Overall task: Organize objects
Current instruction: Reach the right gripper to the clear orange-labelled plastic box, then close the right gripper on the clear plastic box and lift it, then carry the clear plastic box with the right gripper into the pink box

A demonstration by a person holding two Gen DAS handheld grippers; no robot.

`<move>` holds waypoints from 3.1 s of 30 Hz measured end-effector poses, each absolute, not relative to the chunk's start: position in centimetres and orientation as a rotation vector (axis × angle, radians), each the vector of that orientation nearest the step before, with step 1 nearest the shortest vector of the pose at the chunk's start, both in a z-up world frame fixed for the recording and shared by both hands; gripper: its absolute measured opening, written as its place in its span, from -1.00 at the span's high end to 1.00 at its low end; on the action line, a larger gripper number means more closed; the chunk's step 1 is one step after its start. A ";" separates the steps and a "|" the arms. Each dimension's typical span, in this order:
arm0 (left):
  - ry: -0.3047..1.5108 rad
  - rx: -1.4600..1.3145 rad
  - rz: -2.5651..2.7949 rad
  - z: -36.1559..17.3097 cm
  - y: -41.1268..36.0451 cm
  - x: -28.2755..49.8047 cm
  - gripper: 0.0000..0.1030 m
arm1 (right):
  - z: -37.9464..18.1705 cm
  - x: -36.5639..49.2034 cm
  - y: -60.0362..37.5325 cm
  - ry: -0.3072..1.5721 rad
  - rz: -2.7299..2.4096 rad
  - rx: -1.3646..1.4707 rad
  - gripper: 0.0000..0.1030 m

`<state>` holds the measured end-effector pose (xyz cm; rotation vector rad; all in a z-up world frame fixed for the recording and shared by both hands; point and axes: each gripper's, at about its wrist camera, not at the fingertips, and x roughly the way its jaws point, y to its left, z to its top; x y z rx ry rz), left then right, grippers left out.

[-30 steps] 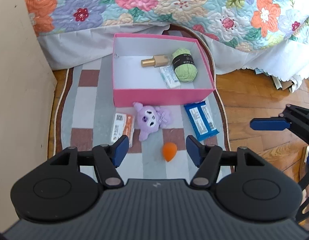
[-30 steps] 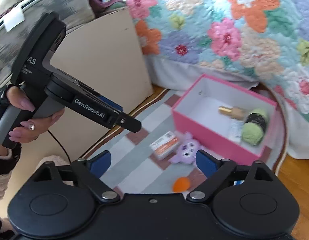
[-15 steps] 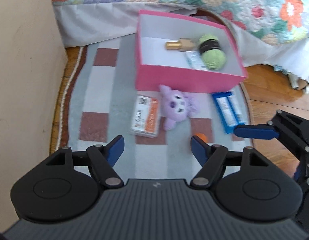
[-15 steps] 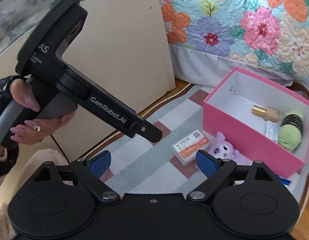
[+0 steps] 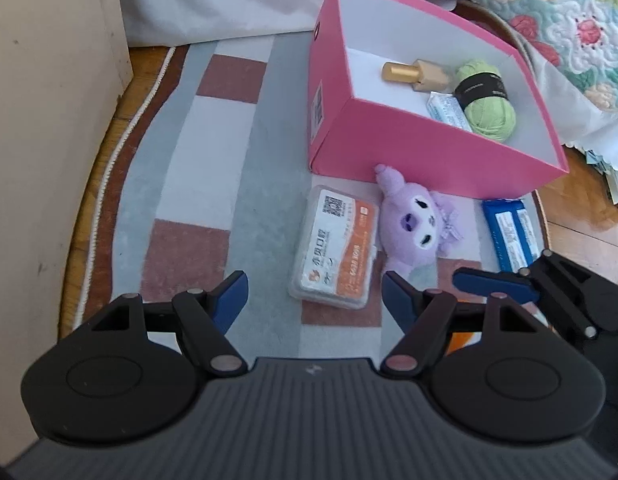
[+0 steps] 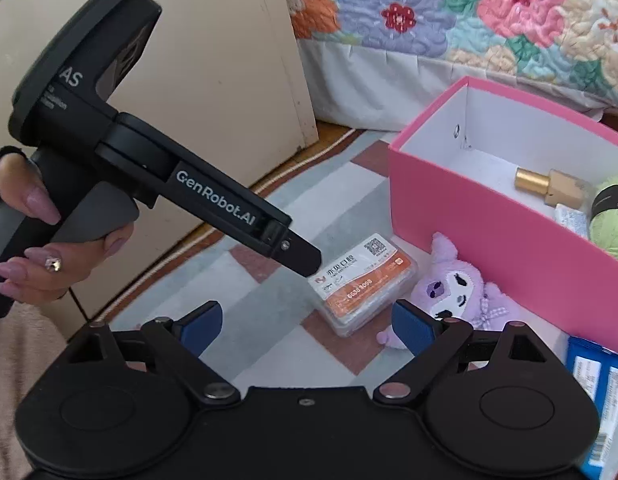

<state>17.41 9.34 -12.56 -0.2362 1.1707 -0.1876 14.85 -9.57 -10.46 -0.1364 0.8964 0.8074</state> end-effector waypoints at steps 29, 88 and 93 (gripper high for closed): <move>1.240 -0.382 -0.302 -18.0 7.8 17.1 0.19 | -16.3 15.7 -7.5 0.921 0.704 -0.171 -0.74; 0.934 -0.403 -0.312 -1.4 2.0 5.7 0.06 | 0.3 7.9 -15.8 0.667 0.743 -0.239 -0.35; 0.915 -0.361 -0.324 1.7 1.5 7.0 0.06 | 2.7 8.8 -15.9 0.623 0.729 -0.249 -0.35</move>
